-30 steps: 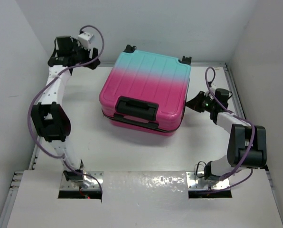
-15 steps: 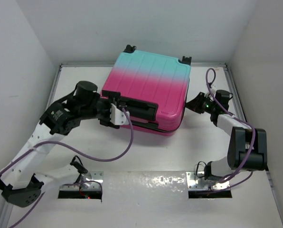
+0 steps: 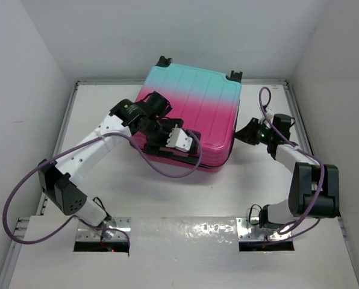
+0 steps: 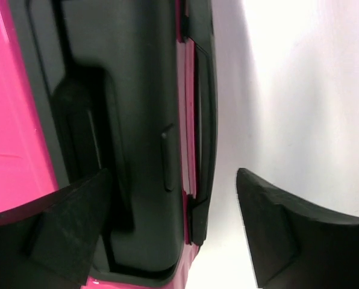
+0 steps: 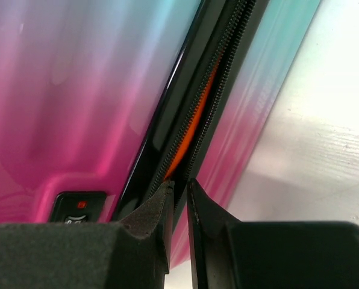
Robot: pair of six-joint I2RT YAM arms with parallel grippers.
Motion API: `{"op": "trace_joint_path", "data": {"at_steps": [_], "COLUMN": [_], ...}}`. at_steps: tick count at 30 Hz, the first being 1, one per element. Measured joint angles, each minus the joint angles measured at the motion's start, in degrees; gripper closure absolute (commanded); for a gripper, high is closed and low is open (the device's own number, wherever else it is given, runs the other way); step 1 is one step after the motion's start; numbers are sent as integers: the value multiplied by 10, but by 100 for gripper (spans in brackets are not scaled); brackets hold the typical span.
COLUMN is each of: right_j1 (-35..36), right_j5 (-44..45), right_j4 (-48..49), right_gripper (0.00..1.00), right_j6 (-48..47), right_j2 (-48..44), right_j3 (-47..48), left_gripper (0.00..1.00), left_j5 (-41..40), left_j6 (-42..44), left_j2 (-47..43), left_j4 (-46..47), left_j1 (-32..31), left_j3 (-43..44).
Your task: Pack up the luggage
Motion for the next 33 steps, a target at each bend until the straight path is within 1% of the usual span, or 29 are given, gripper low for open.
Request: {"op": "trace_joint_path", "data": {"at_steps": [2, 5, 7, 9, 10, 11, 12, 14, 15, 18, 21, 22, 27, 31, 33], "right_j1": [0, 0, 0, 0, 0, 0, 0, 0, 0, 0, 2, 2, 16, 45, 50], "right_j5": [0, 0, -1, -2, -2, -2, -2, -2, -2, -2, -4, -5, 0, 47, 43], "right_j4": [0, -2, -2, -2, -1, 0, 2, 9, 17, 29, 28, 27, 15, -1, -8], "right_gripper": [85, 85, 86, 86, 86, 86, 86, 86, 86, 88, 96, 100, 100, 100, 100], "right_j6": [-2, -6, -8, -8, -8, -7, -5, 1, 6, 16, 14, 12, 0, -20, -16], "right_j2": [-7, -14, -16, -17, -18, -19, -20, -21, -21, -21, -22, -22, -31, -65, -86], "right_j3": [-5, -10, -11, -13, -13, -14, -16, -21, -23, -29, -29, -29, -28, -34, -44], "left_gripper": [30, 31, 32, 42, 51, 54, 62, 75, 99, 100, 100, 100, 100, 100, 100], "left_j5": [3, 12, 6, -7, -15, -24, -31, -42, -46, -61, -72, -69, -17, -5, -6], "left_j6": [-13, -24, -28, -33, -37, -42, -47, -58, -61, -74, -85, -90, -122, -138, -142], "left_j2": [15, 39, 37, 21, 15, 10, 9, 9, 9, 6, -1, -3, 7, 6, 6], "left_j4": [-5, -10, -4, 19, 35, 54, 64, 87, 89, 99, 110, 112, 93, 96, 95], "left_j1": [0, -3, -9, -16, -21, -27, -30, -36, -39, -44, -43, -38, -4, 2, 2], "left_j3": [15, 22, 12, -11, -22, -33, -36, -40, -42, -55, -60, -57, 2, 14, 14]}}
